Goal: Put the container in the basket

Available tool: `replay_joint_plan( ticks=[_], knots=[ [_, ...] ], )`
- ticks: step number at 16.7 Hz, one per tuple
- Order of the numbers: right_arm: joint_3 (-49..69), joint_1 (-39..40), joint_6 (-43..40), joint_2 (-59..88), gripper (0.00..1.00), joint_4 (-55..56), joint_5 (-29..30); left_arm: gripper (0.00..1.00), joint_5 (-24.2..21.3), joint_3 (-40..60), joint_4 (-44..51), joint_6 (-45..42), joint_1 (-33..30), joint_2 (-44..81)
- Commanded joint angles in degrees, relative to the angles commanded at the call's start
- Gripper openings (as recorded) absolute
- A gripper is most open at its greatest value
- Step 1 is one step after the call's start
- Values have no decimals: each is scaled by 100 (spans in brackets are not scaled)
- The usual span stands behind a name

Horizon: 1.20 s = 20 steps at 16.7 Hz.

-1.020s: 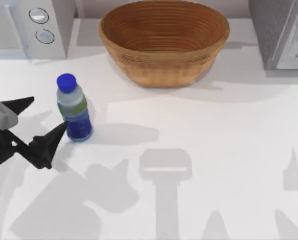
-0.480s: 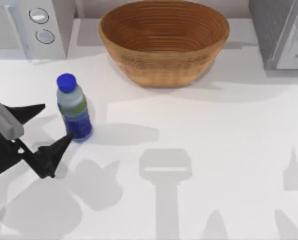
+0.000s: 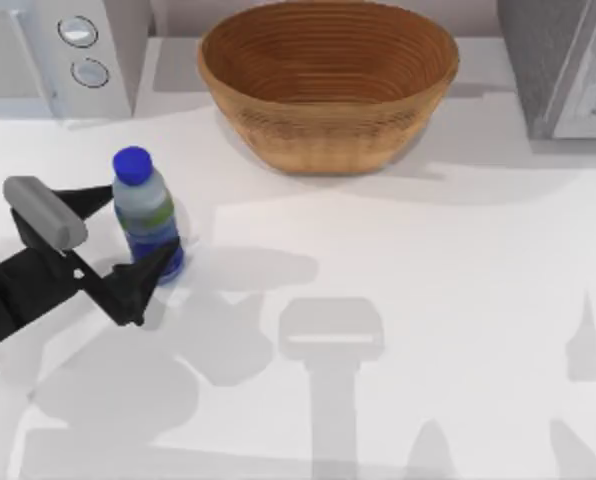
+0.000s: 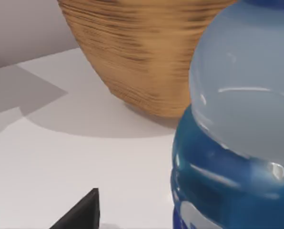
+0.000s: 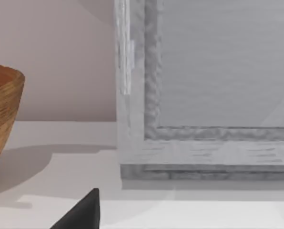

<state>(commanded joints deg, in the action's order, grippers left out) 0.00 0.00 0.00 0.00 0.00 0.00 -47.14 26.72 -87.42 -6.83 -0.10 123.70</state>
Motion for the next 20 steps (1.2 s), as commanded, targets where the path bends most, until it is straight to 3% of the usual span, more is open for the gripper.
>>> replay_joint_plan(
  ticks=[4, 8, 20],
  knots=[
    [0, 0, 0, 0, 100, 0, 0, 100, 445, 465, 163, 110, -455, 219],
    [0, 0, 0, 0, 100, 0, 0, 100, 456, 477, 167, 113, -466, 225],
    [0, 0, 0, 0, 100, 0, 0, 10, 456, 477, 167, 113, -466, 225]
  ],
)
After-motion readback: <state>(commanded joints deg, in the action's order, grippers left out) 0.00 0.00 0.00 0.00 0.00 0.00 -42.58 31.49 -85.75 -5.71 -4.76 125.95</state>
